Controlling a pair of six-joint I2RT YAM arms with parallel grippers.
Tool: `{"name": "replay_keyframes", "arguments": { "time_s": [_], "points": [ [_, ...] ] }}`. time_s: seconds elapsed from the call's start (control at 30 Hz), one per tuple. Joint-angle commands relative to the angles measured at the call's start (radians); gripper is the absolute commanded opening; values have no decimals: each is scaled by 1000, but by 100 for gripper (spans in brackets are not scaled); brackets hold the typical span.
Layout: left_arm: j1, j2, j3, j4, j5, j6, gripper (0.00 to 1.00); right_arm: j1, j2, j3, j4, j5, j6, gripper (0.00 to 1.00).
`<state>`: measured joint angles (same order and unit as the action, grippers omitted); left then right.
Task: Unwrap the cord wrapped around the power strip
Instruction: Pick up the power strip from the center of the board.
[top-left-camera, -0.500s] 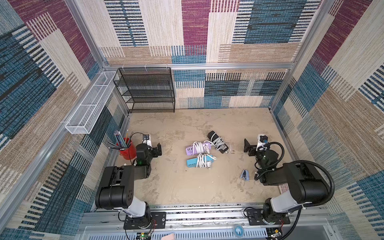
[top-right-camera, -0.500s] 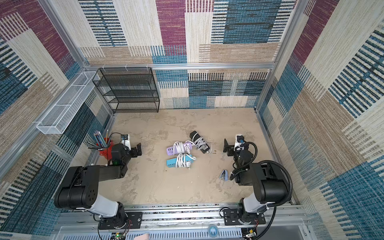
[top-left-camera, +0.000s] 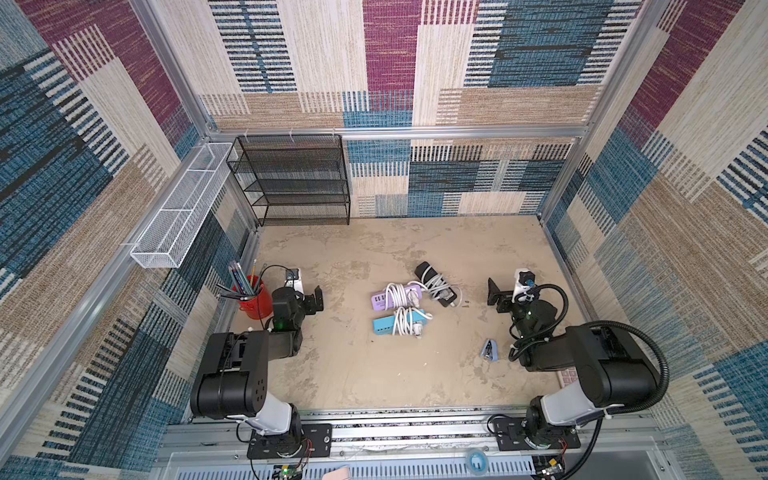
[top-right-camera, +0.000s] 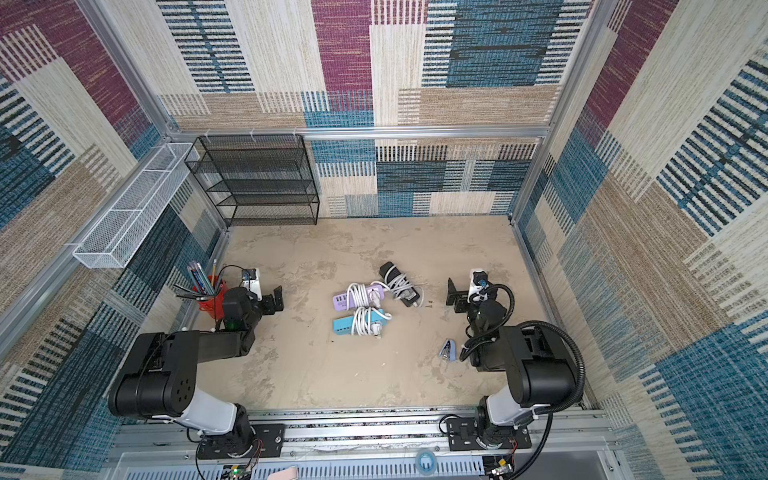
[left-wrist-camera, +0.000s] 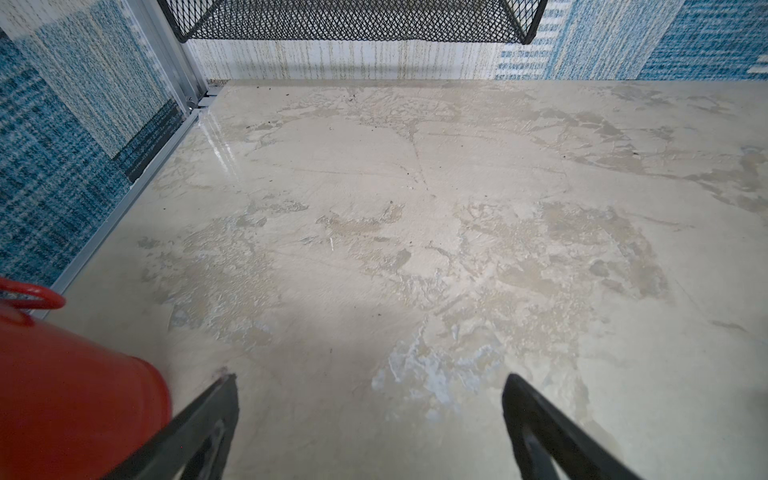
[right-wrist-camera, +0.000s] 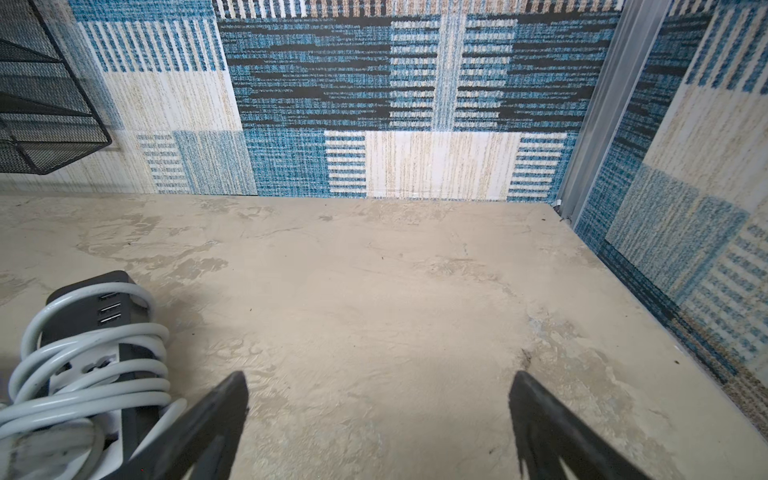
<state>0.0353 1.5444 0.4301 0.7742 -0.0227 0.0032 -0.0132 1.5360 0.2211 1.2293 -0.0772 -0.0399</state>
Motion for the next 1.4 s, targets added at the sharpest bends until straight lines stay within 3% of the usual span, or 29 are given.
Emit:
{"name": "replay_keyframes", "arguments": {
  "time_s": [0.0,0.57,0.7,0.73,0.83,0.9,1.07,1.23,1.37],
  "points": [
    [2,1,9,28,2,-16,100,-1,1,6,29,-9,-2,98],
    [2,0,8,28,3,-16,100,-4,-7,8,28,1,1,98],
    [1,-5,2,40,-8,-17,100,-3,-86,144,-264,28,10,98],
    [1,-27,19,8,-40,-32,100,-2,-94,178,-326,33,9,98],
    [0,-124,151,-333,-129,-64,96,-1,-135,265,-484,72,61,98],
    [-9,-165,182,-377,-181,-89,99,-1,-180,274,-510,53,98,98],
    [-30,-261,299,-597,-67,-254,100,18,-279,341,-616,-69,131,98],
    [-246,-262,459,-866,-201,-211,100,59,-324,422,-760,-98,120,98],
    [-371,-265,692,-1116,-309,-211,100,125,-313,494,-877,-105,124,98]
  ]
}}
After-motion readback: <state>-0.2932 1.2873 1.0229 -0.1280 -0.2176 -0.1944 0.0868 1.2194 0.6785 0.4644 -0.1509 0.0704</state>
